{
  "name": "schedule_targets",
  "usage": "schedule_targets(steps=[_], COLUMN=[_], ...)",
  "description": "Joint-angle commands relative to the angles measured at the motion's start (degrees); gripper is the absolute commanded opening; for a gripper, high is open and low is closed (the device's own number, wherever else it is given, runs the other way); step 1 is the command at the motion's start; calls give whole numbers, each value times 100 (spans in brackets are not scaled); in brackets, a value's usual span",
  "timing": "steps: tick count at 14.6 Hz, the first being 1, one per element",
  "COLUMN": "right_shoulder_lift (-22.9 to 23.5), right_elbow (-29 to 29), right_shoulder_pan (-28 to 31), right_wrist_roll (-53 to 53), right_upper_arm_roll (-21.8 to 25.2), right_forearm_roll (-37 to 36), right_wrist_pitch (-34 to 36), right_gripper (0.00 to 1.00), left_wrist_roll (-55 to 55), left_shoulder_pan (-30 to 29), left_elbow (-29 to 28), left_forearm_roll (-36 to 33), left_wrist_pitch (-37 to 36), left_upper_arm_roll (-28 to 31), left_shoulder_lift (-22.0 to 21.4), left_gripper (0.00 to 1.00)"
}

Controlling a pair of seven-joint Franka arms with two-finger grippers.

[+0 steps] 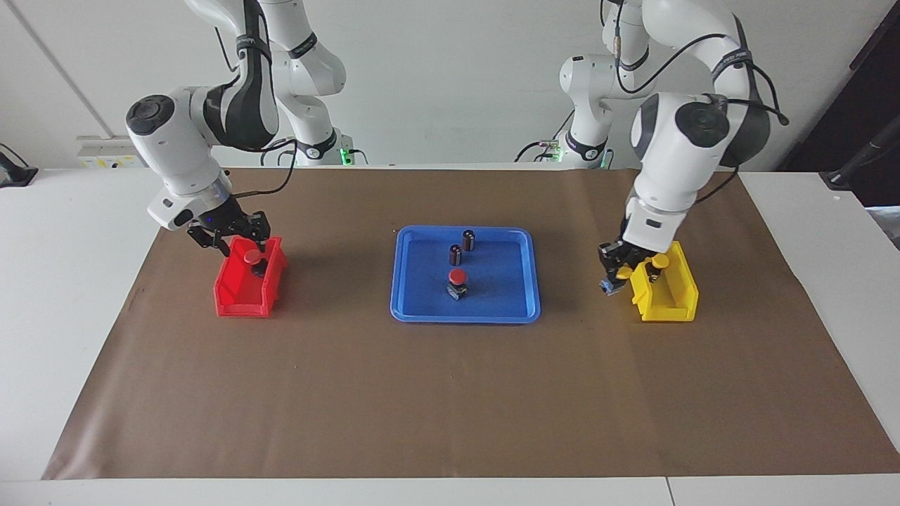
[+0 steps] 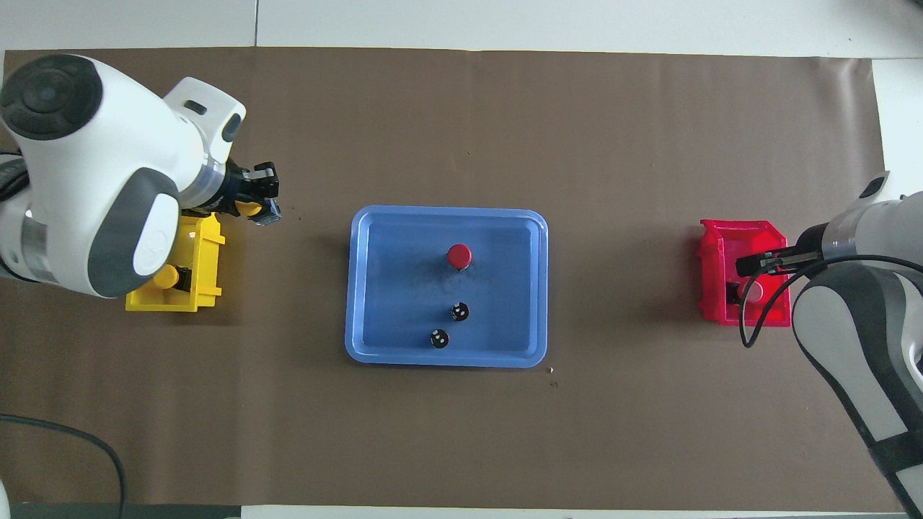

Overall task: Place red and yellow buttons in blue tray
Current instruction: 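Place the yellow button in the tray with the left gripper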

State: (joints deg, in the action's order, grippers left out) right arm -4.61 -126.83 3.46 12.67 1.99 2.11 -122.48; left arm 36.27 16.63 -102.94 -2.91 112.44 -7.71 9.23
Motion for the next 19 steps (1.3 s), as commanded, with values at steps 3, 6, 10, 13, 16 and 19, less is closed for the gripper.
schedule_targets(steps=[3, 6, 10, 13, 16, 19], right_shoulder_lift=[-5, -32, 48, 21, 12, -23], right_elbow=[-552, -720, -834, -922, -949, -1080], right_shoulder_pan=[286, 278, 305, 305, 305, 305], right_wrist_roll=[455, 456, 482, 500, 535, 570], right_upper_arm_roll=[-85, -85, -85, -85, -85, -85], right_forearm_roll=[123, 123, 123, 123, 123, 123], right_wrist_pitch=[-706, -856, -979, -1032, -1041, -1180], right_gripper=[69, 67, 67, 66, 66, 65], left_wrist_roll=[906, 1119, 1637, 1726, 1638, 1384], left_shoulder_pan=[892, 1156, 1614, 1703, 1650, 1606], left_elbow=[-262, -245, -43, 2, 19, 19], left_forearm_roll=[27, 202, 238, 221, 186, 186], left_wrist_pitch=[673, 805, 1034, 1200, 1236, 1193], left_upper_arm_roll=[94, 86, 103, 103, 103, 121], left_shoulder_lift=[333, 482, 851, 1001, 1010, 1037], left_gripper=[2, 2, 2, 3, 63, 66])
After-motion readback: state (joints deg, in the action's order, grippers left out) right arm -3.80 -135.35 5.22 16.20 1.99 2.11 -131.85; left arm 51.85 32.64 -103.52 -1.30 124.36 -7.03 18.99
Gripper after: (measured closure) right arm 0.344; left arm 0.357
